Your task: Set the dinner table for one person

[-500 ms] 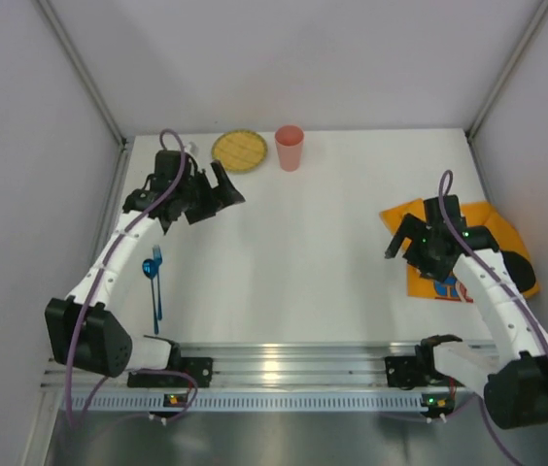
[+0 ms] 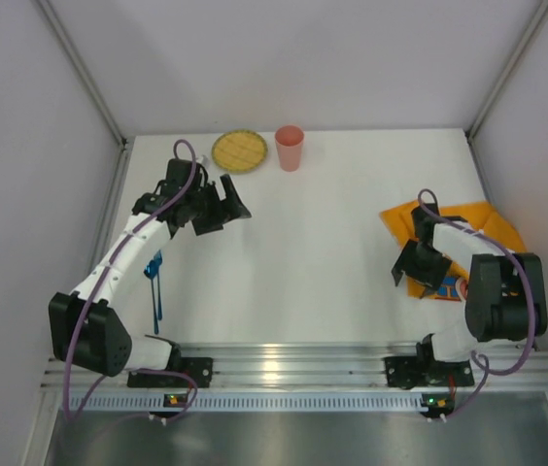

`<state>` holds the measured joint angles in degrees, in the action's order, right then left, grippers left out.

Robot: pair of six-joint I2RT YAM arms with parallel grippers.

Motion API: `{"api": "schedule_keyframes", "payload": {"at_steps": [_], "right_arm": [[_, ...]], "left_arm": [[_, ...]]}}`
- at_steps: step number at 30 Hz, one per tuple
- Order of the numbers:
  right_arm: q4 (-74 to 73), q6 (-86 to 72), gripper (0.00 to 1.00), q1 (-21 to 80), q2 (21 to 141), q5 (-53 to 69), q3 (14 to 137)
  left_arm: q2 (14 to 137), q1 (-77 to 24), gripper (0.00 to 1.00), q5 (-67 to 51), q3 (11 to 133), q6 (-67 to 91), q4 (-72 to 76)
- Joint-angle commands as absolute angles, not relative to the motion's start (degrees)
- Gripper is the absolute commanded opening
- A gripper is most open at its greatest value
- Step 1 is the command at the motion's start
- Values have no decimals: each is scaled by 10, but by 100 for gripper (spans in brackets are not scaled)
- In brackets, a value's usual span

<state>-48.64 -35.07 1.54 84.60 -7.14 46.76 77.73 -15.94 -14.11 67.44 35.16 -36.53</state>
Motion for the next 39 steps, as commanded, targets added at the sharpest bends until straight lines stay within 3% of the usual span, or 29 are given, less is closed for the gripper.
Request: {"api": "schedule_keyframes", "payload": {"at_steps": [1,4,5,7,14,18,21,25,26,27,28,31,39], "right_arm": [[-418,-356,66,6,888,-63,467],[-397,-353,38,5,925,-62,466],[-391,-352,15,5,932,-59,465],[-381,-349,1,4,950,-48,464],[-379,-339,0,27,930,-26,475],[-427,-369,0,132,919,23,568],[-461,-402,0,303,942,67,683],[-463,-412,0,442,1017,150,840],[-463,-407,1,463,1055,169,868],[-475,-403,24,491,1074,186,919],[-485,-393,99,501,1098,184,937],[-507,-396,100,503,1093,143,930],[-525,-410,100,377,849,17,730]], "left_arm": [[763,-159,90,-142,693,340,-372],[761,-159,90,-133,701,330,-388],[758,-159,90,-130,701,326,-390],[754,-159,90,-127,697,323,-395],[740,-159,90,-118,687,321,-401],[733,-159,90,-91,695,326,-407],[726,-159,91,-63,702,331,-408],[728,-159,91,-63,708,331,-414],[728,-159,91,-62,708,332,-416],[726,-159,91,-62,707,336,-420],[723,-159,91,-60,706,337,-422],[713,-159,91,-53,704,342,-432],[700,-159,91,-55,642,345,-421]]}}
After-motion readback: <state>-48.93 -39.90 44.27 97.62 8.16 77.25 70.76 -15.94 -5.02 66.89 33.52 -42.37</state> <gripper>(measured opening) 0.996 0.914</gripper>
